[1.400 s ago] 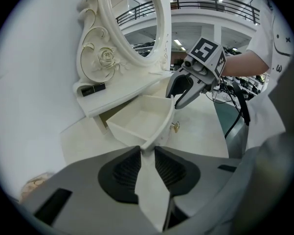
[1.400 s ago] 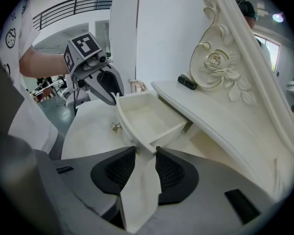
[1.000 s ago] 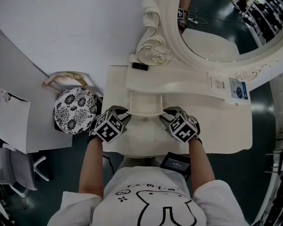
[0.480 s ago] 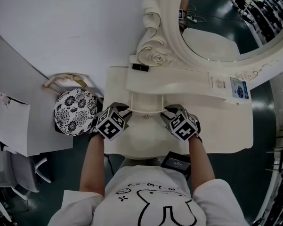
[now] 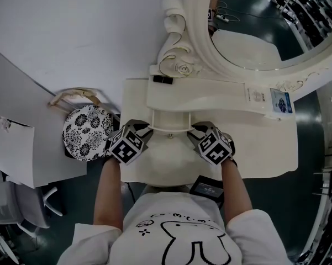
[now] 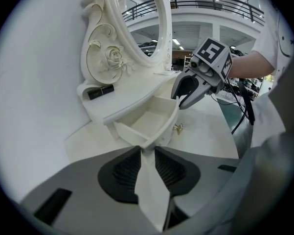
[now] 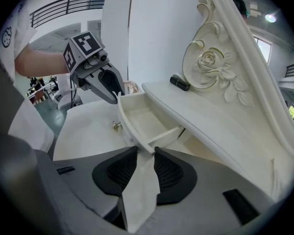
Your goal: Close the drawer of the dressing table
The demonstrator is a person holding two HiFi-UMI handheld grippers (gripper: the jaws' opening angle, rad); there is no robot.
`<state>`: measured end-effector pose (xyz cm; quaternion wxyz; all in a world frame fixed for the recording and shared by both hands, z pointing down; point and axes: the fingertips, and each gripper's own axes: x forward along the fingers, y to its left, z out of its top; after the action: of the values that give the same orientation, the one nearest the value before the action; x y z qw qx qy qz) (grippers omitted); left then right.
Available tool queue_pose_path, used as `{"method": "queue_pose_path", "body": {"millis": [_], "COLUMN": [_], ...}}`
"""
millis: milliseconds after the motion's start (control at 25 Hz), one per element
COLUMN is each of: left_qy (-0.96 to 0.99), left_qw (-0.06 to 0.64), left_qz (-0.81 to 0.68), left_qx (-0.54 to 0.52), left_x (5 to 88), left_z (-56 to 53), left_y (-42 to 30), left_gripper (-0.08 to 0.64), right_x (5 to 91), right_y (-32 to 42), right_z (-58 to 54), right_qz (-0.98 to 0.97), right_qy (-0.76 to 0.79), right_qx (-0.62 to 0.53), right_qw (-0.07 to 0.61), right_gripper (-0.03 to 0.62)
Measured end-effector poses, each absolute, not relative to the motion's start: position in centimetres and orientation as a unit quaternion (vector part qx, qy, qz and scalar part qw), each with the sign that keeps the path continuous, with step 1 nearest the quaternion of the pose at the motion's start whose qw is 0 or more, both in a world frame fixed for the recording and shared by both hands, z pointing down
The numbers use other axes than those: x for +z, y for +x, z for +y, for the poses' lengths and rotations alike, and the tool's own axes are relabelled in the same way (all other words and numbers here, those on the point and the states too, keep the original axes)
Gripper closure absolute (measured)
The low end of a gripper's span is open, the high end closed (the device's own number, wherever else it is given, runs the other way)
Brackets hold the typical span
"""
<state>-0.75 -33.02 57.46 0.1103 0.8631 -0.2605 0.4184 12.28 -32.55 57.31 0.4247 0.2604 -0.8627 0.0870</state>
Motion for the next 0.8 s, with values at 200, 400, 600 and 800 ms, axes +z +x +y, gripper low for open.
{"method": "queue_pose_path", "body": {"millis": [200,400,600,800], "left_qy": [0.865,0.864,0.863,0.862], "left_qw": [0.109,0.103,0.100,0.096], "left_qz": [-0.268,-0.269,-0.267,-0.271], "left_qx": [0.411,0.413,0.416,0.417], "left_x": [57.23,57.26,57.23,56.86], "left_z": [-33.08,-32.92,-32.89,-33.00], "left_y": [-0.86,-1.00,-0.95,-0.88], "left_gripper": [0.444,0.454,0.456,0.463], "right_x": [57.16,56.94,56.99,56.72], "right_y": [12.30,12.29,12.39,12.56], "right_z": [-32.66,-32.55,-32.55,-32.94], "right_qz": [-0.861,-0.858,-0.858,-0.852], "right_qy": [0.263,0.269,0.268,0.278], "right_qx": [0.074,0.047,0.039,0.013], "right_qw": [0.430,0.436,0.437,0.443], "right_gripper": [0.485,0.485,0.485,0.486]}}
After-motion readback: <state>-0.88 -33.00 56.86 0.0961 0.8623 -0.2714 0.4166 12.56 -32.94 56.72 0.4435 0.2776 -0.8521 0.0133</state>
